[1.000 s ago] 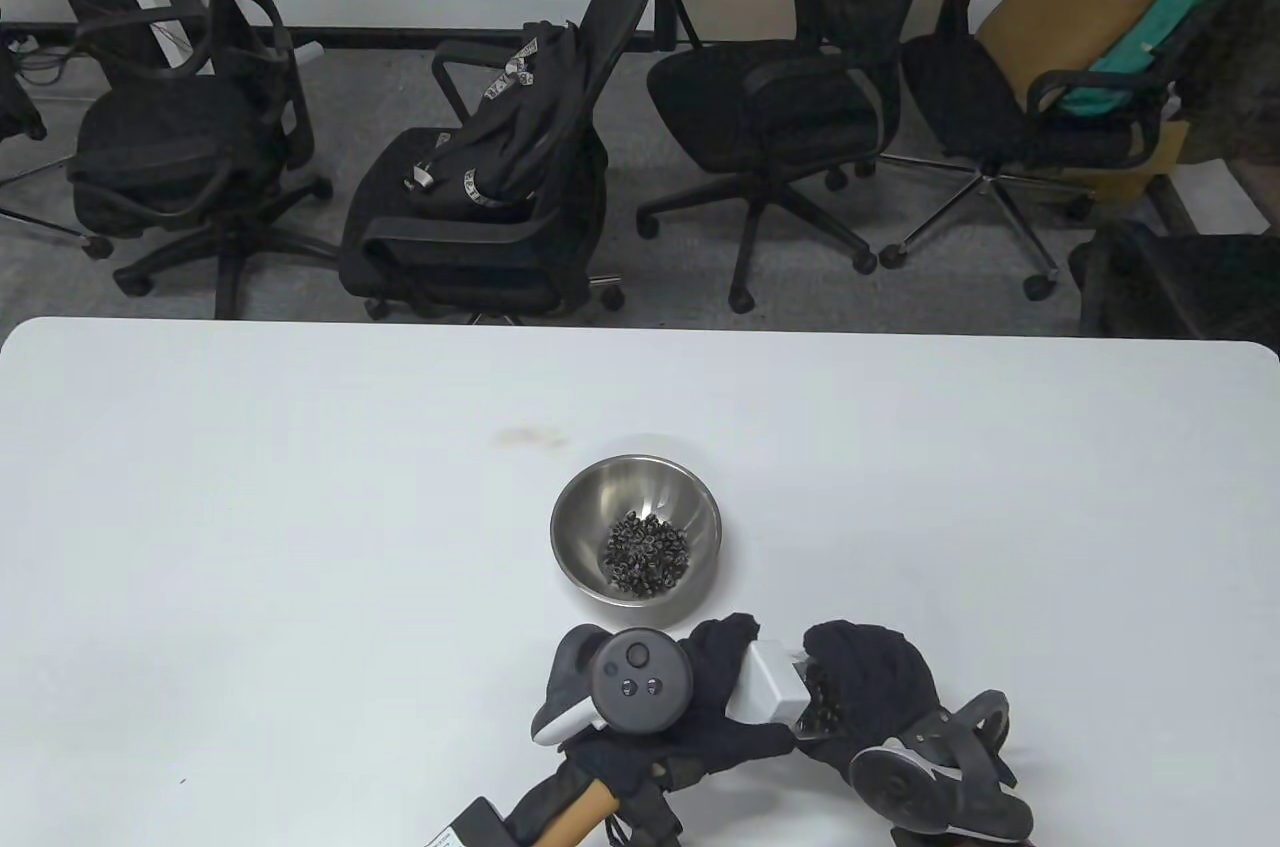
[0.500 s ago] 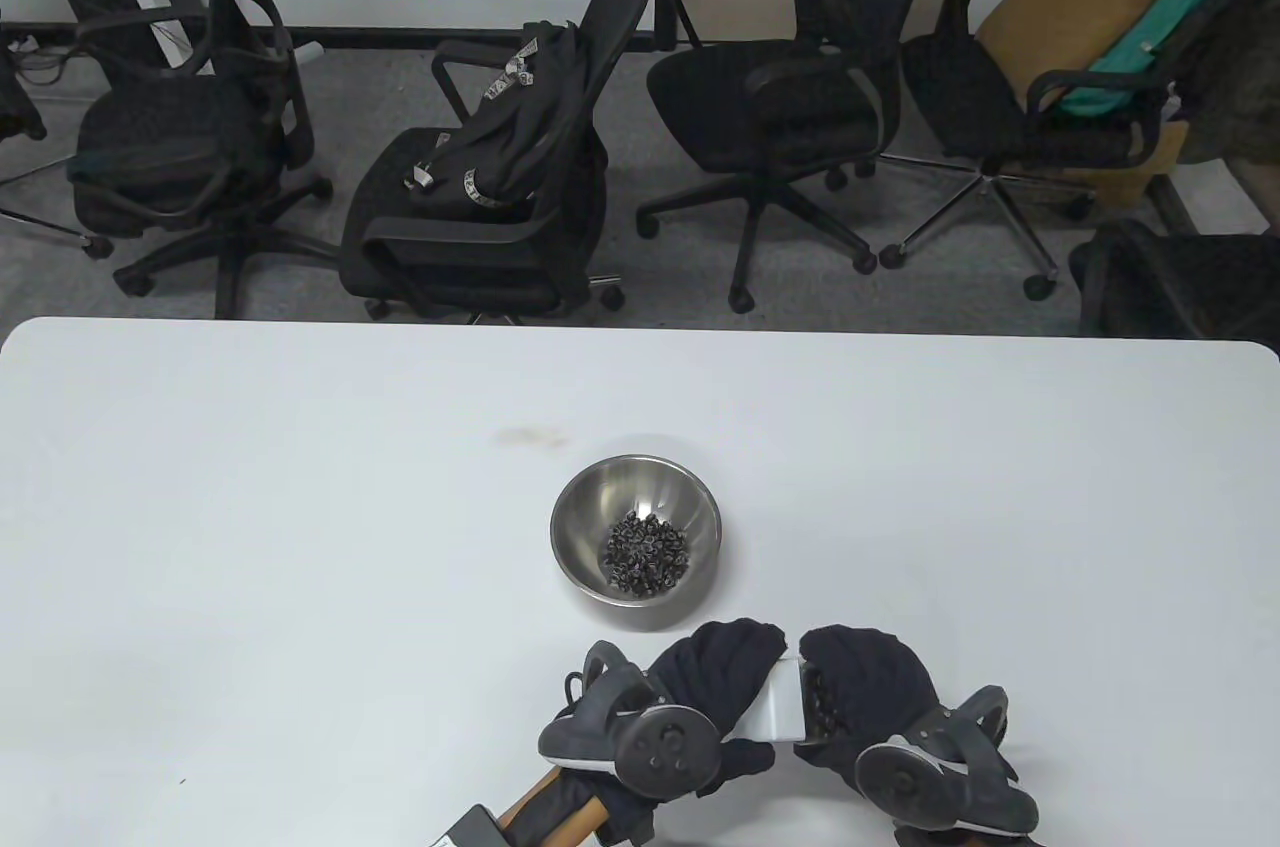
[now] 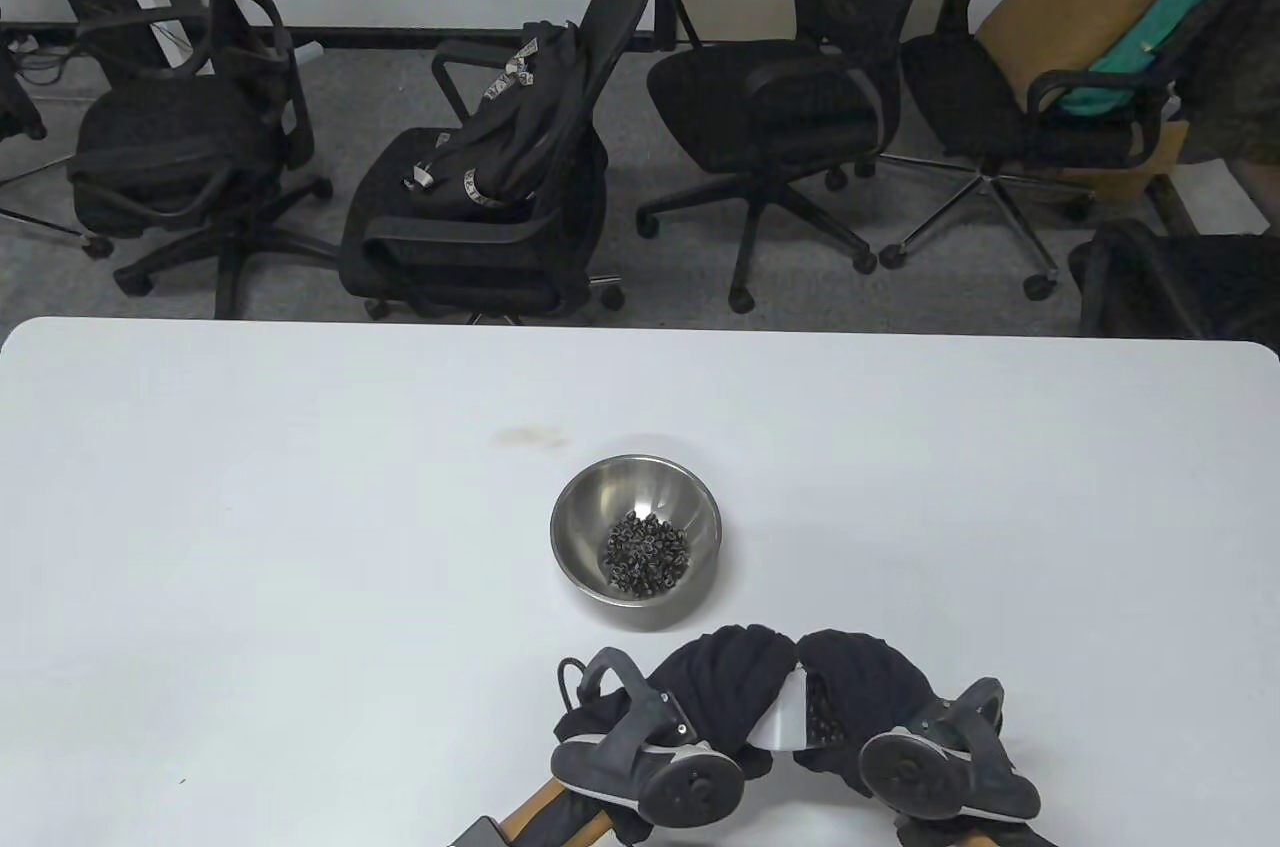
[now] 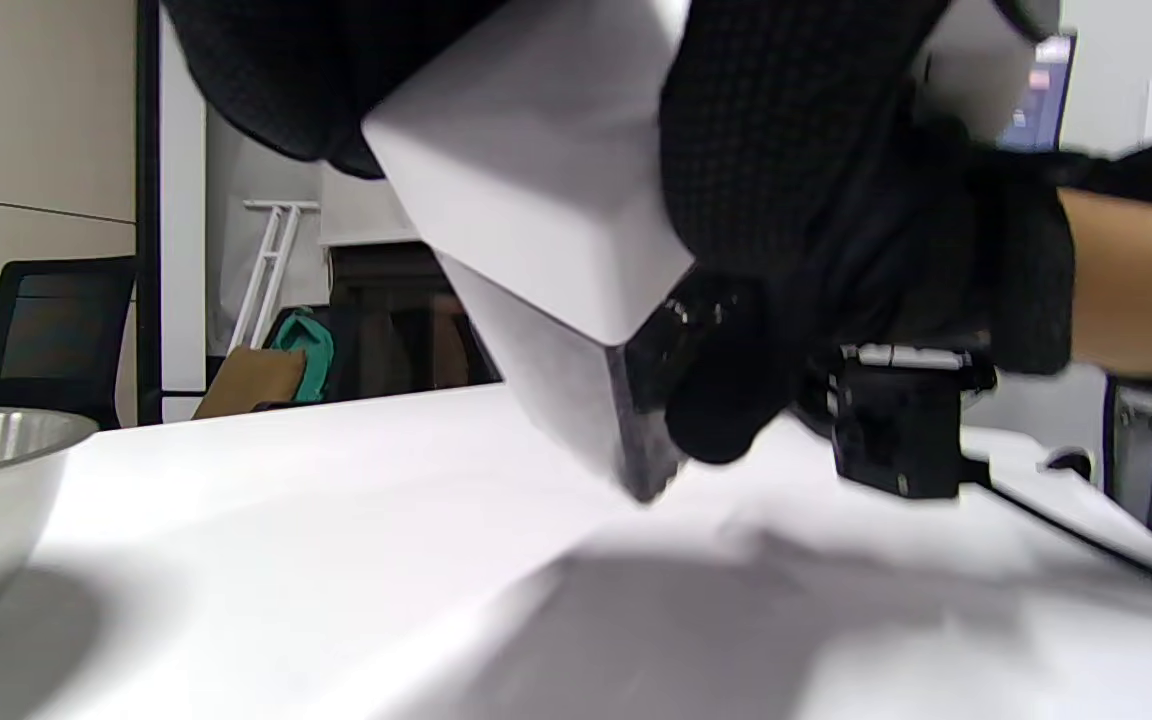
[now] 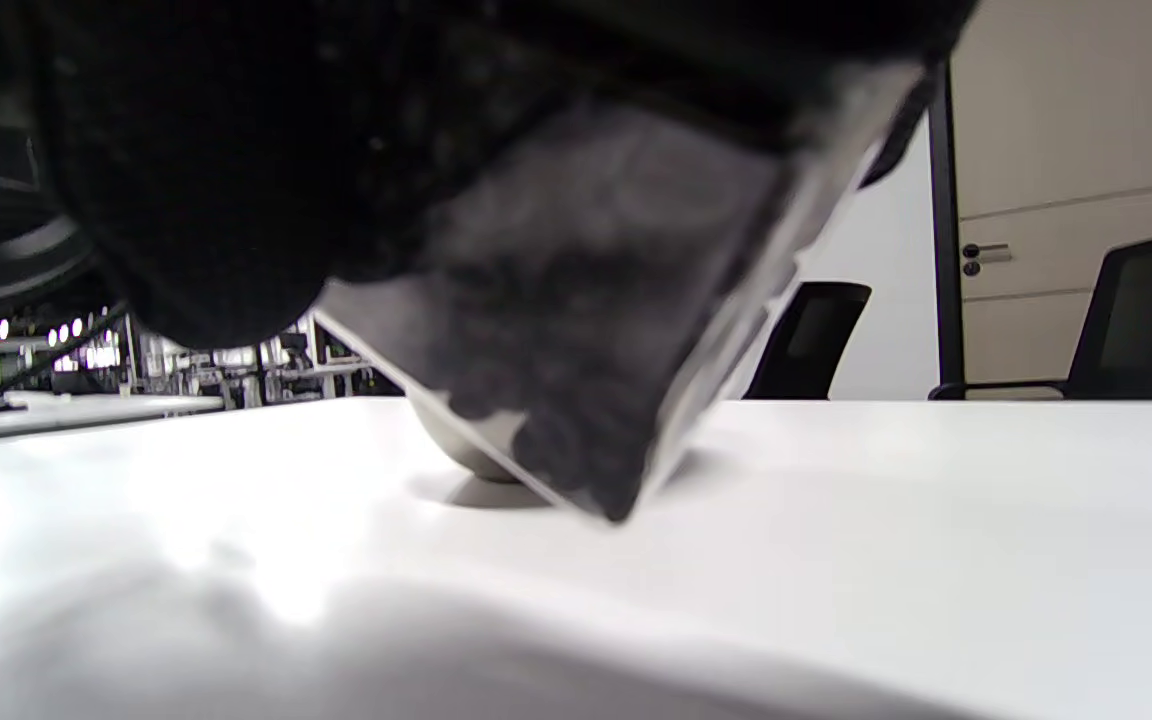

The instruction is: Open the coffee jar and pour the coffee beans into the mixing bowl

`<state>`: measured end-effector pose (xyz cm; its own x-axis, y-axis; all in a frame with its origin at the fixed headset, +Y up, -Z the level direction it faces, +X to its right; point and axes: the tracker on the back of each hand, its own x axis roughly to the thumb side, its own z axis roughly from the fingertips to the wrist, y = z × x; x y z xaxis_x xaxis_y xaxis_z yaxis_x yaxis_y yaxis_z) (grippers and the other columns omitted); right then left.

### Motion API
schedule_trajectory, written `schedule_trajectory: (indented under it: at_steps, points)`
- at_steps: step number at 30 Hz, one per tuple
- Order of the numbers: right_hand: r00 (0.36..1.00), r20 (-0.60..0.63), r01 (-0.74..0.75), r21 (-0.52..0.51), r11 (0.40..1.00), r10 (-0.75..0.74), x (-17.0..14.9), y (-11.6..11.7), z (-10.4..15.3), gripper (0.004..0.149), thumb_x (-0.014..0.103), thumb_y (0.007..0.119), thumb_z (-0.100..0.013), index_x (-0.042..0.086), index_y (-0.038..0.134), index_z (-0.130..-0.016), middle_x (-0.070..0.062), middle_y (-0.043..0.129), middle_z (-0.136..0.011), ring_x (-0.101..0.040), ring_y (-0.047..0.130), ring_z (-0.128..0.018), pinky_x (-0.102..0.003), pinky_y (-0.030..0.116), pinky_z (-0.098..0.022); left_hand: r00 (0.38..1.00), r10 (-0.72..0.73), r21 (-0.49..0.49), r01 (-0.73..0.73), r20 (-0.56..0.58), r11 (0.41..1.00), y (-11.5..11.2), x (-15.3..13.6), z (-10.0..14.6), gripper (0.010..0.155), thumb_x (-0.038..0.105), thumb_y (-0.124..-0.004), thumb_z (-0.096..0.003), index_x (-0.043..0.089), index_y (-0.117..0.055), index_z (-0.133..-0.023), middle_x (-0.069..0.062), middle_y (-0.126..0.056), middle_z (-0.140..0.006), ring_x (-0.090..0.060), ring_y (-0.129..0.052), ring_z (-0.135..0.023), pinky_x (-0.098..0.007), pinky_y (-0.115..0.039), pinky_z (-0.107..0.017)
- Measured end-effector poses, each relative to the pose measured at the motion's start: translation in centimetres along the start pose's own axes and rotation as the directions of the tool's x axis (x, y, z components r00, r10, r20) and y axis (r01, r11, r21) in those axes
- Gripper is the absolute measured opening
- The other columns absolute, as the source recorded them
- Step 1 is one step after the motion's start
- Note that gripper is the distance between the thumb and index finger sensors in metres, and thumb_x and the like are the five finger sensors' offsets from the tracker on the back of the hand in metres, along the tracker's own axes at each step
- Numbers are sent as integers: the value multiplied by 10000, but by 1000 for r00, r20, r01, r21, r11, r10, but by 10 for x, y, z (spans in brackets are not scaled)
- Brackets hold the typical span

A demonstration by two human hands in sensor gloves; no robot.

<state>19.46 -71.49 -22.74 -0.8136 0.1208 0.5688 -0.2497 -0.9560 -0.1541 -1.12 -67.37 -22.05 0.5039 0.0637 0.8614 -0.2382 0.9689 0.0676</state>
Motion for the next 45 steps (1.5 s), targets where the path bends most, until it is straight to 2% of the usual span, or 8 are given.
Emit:
schedule_trajectory:
  at_steps: [1, 10, 14, 20, 26, 29, 33, 45]
  points:
    - [1000, -14, 26, 11, 1000, -26, -2, 1, -1, 917, 480, 954, -400, 61, 474, -1060, -230, 641, -1024, -393, 738, -898, -593, 675, -700, 1000, 10, 44, -9, -7, 999, 0, -2, 1, 958, 470, -928, -497, -49, -481, -1166, -292, -634, -1116, -461, -807, -972, -546, -762, -719]
    - [960, -167, 223, -20, 975, -223, -29, 7, 0, 928, 418, 959, -422, 28, 420, -1069, -268, 564, -1058, -439, 666, -951, -646, 581, -714, 971, 193, 106, -179, -139, 978, 5, -28, 21, 863, 528, -789, -571, -30, -509, -1168, -292, -643, -1111, -478, -806, -954, -562, -753, -703]
    - [871, -282, 390, -105, 915, -403, -48, 8, -1, 926, 388, 963, -428, 34, 399, -1072, -267, 516, -1086, -451, 613, -981, -659, 523, -693, 950, 255, 144, -230, -181, 962, -4, -42, 45, 848, 524, -786, -572, -19, -520, -1166, -283, -649, -1109, -476, -813, -948, -569, -756, -694]
    - [674, -441, 572, -196, 796, -593, -76, 17, -15, 918, 359, 968, -432, 84, 379, -1080, -226, 421, -1137, -454, 492, -1025, -649, 492, -683, 914, 330, 139, -305, -235, 942, -20, -58, 68, 828, 516, -788, -573, -9, -536, -1162, -278, -662, -1104, -474, -818, -943, -573, -757, -689]
    - [616, -552, 532, -235, 814, -562, -97, 25, -54, 919, 373, 976, -421, 100, 394, -1077, -216, 439, -1135, -448, 509, -1022, -631, 532, -683, 910, 344, 168, -311, -230, 935, -16, -63, 71, 813, 506, -793, -571, -3, -550, -1156, -269, -678, -1096, -463, -831, -934, -563, -764, -685]
    - [610, -585, 468, -278, 839, -534, -102, 27, -71, 935, 375, 974, -424, 20, 389, -1061, -288, 485, -1089, -482, 610, -985, -635, 582, -671, 902, 354, 183, -315, -248, 931, -16, -68, 74, 806, 503, -794, -572, -1, -556, -1153, -267, -684, -1092, -459, -838, -927, -557, -768, -683]
    - [610, -661, 371, -249, 894, -437, -107, 37, -93, 956, 402, 967, -426, -32, 382, -1046, -322, 505, -1055, -486, 669, -955, -616, 636, -666, 890, 374, 203, -329, -260, 922, -14, -73, 77, 803, 502, -795, -572, 0, -559, -1152, -268, -687, -1088, -456, -842, -922, -553, -772, -680]
    - [567, -750, 280, -214, 936, -341, -119, 69, -112, 977, 425, 971, -408, -55, 382, -1022, -335, 517, -1035, -483, 703, -927, -587, 677, -658, 894, 371, 202, -327, -250, 923, -14, -75, 78, 797, 496, -795, -575, 2, -556, -1153, -260, -691, -1088, -448, -852, -917, -530, -787, -681]
